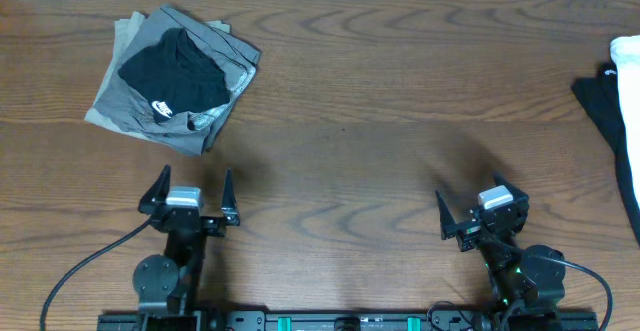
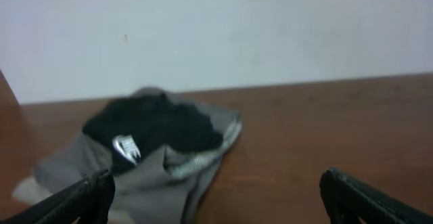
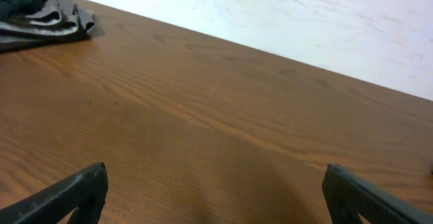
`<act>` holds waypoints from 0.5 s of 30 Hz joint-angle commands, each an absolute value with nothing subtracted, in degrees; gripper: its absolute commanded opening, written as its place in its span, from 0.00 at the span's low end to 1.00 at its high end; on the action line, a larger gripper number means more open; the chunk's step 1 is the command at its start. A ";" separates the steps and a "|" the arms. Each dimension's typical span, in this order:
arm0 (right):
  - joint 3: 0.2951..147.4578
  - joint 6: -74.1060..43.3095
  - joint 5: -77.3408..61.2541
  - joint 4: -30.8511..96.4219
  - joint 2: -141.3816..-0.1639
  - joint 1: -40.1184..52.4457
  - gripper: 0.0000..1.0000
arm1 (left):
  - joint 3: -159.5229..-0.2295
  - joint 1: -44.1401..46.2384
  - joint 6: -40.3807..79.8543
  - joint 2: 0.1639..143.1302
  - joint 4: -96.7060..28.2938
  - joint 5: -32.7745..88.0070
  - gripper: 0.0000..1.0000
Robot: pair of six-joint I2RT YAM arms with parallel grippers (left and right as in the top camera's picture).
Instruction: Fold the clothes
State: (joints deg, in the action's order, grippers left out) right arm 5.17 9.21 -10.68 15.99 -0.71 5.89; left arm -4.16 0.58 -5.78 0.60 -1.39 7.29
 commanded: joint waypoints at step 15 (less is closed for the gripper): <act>4.99 8.19 -10.94 16.03 -0.38 5.65 0.99 | -0.23 0.34 -4.91 0.23 -3.25 6.81 0.98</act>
